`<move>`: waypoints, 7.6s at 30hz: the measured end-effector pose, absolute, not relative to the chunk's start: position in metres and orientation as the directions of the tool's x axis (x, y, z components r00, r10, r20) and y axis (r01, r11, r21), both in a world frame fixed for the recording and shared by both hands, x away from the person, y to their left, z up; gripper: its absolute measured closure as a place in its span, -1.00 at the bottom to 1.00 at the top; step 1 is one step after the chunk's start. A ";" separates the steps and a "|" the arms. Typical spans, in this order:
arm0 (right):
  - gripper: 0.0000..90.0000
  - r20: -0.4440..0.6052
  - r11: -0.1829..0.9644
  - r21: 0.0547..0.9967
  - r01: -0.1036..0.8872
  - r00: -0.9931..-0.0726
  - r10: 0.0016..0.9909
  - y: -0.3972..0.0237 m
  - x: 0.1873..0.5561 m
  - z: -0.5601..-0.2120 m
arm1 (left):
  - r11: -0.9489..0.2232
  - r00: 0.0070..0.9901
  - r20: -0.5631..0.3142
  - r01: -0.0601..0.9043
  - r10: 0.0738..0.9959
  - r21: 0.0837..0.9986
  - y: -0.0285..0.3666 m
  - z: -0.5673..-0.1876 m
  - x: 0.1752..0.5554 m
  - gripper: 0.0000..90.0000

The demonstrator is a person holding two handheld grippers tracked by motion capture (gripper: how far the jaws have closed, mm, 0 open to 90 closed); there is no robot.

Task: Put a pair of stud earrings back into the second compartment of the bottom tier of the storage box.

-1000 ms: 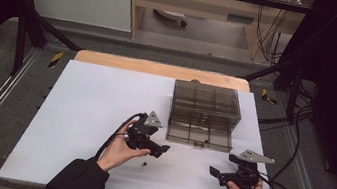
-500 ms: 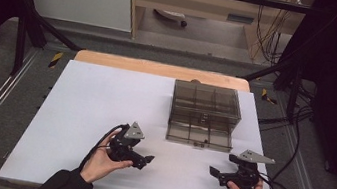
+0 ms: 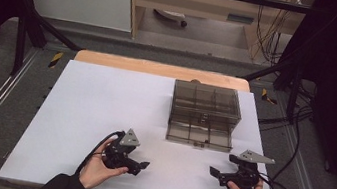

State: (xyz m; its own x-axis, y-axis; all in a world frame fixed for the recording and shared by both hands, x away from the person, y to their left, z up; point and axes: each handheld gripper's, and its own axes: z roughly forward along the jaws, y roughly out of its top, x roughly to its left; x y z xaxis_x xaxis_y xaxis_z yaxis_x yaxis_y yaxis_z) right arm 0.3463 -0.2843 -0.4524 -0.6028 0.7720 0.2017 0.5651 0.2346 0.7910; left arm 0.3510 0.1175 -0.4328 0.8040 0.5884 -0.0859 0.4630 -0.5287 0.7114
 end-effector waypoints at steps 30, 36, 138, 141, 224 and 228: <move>-0.98 0.203 0.235 0.792 0.564 -0.605 0.770 -0.284 0.346 -0.453 | -0.569 0.812 -0.100 0.485 0.575 0.664 0.099 -0.443 0.345 0.59; -0.98 0.203 0.235 0.791 0.564 -0.606 0.769 -0.284 0.346 -0.453 | -0.576 0.810 -0.094 0.488 0.579 0.656 0.099 -0.444 0.345 0.70; -0.98 0.207 0.228 0.795 0.563 -0.603 0.770 -0.286 0.346 -0.452 | -0.568 0.835 -0.076 0.433 0.544 0.700 -0.032 -0.385 0.435 0.79; -0.98 0.207 0.229 0.794 0.564 -0.603 0.770 -0.286 0.346 -0.452 | -0.564 0.833 -0.087 0.442 0.546 0.697 -0.035 -0.388 0.440 0.79; -0.98 0.206 0.228 0.796 0.561 -0.605 0.769 -0.286 0.346 -0.452 | -0.533 0.846 -0.071 0.396 0.529 0.748 0.032 -0.398 0.413 -0.48; -0.98 0.207 0.227 0.794 0.563 -0.602 0.771 -0.286 0.346 -0.452 | -0.529 0.842 -0.054 0.386 0.537 0.756 0.045 -0.401 0.408 -0.60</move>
State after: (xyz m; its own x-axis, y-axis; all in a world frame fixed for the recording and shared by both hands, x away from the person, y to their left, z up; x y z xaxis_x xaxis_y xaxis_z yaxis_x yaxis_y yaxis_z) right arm 0.3462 -0.2859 -0.4524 -0.6023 0.7710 0.2070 0.5634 0.2268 0.7944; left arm 0.4079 0.0447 -0.4009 0.8416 0.5373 -0.0543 0.3862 -0.5286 0.7559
